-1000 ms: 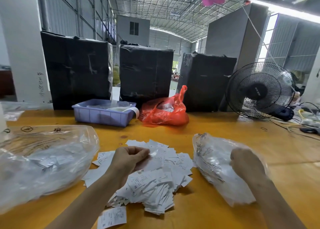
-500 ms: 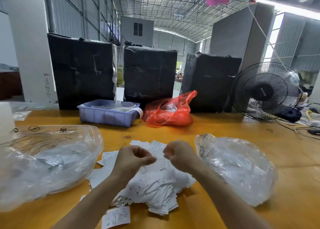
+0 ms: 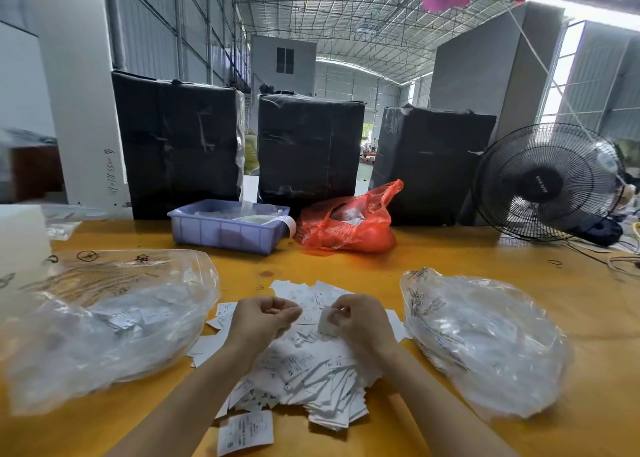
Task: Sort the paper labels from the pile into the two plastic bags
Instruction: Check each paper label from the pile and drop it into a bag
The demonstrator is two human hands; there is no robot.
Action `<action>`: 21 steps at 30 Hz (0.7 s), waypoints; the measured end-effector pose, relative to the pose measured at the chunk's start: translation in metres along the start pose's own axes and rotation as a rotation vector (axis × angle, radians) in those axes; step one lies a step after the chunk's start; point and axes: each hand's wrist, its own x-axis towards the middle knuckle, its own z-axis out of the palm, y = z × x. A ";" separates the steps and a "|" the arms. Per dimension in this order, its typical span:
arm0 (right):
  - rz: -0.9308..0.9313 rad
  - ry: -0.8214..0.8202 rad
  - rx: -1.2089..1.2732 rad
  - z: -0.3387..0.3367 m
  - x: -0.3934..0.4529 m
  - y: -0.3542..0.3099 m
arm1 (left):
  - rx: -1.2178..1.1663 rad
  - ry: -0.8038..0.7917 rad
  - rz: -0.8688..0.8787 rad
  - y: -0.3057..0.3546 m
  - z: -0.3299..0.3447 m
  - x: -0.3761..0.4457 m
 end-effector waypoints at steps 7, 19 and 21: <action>-0.055 0.126 0.328 -0.008 -0.010 0.002 | -0.066 -0.082 -0.081 0.002 0.008 -0.004; -0.089 0.134 0.665 -0.028 -0.023 -0.008 | -0.281 -0.144 -0.156 0.006 0.005 -0.011; -0.128 0.126 0.619 -0.028 -0.025 -0.011 | -0.274 -0.159 -0.147 0.006 0.005 -0.012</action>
